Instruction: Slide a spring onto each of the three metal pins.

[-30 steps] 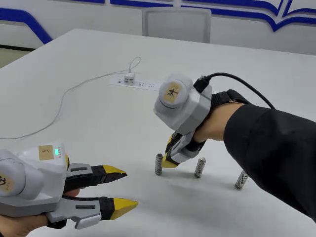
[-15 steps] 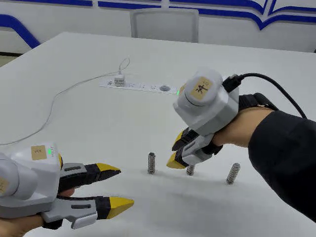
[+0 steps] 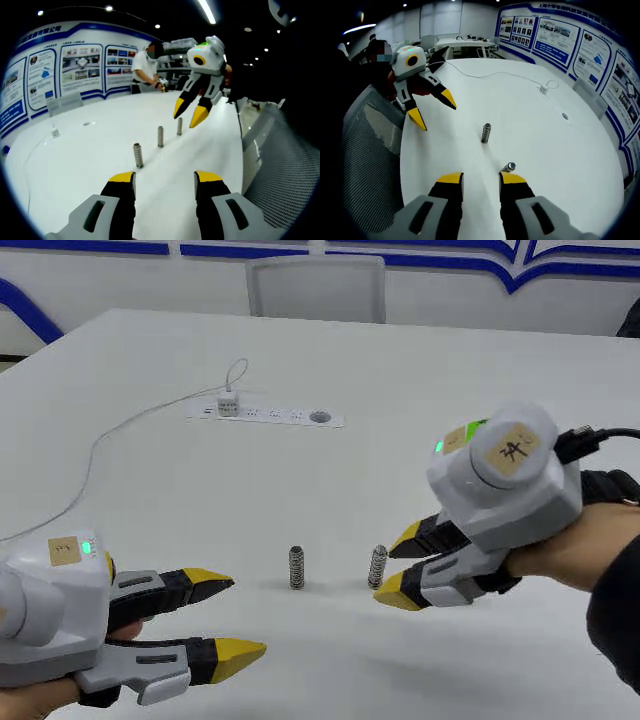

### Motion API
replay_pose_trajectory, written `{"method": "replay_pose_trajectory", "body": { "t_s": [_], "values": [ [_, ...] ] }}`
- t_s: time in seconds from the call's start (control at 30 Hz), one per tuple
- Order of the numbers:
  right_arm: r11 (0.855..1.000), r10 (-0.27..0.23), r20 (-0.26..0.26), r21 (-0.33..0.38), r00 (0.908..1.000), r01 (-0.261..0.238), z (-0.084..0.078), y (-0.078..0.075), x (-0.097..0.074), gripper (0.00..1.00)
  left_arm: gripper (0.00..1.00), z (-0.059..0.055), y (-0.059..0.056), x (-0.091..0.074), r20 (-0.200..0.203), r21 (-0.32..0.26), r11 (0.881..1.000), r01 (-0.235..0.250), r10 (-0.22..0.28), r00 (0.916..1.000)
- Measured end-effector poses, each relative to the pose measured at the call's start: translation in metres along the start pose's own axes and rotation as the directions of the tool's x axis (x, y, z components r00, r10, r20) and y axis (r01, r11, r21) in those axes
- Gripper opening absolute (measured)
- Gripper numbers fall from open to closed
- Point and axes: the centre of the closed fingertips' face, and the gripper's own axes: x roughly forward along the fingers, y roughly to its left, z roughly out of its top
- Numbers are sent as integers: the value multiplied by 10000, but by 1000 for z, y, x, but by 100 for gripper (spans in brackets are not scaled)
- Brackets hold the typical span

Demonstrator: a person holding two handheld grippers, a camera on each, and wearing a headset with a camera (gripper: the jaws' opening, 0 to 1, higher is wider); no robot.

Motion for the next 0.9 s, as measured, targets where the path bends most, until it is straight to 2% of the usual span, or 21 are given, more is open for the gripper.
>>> {"method": "replay_pose_trajectory", "body": {
  "t_s": [0.2, 0.47, 0.67, 0.9],
  "values": [
    [9974, -401, 399, 622, 9984, 376, -12, -5, -17, 31, 50, 2, 0, 0, -19, -19, 10000, -40, 40, 10000],
    [9864, -1070, 1090, 1362, 9883, 918, -25, -18, -39, 34, 51, 2, 1, 0, -22, -73, 9999, -116, 116, 9999],
    [9784, -1438, 1445, 1692, 9790, 1188, -40, -27, -49, 39, 53, 3, 2, -2, -40, -120, 9998, -168, 167, 9999],
    [9708, -1702, 1750, 1988, 9698, 1345, -60, -31, -53, 47, 54, 1, 2, 0, -77, -217, 9996, -173, 171, 9998]
  ]
}}
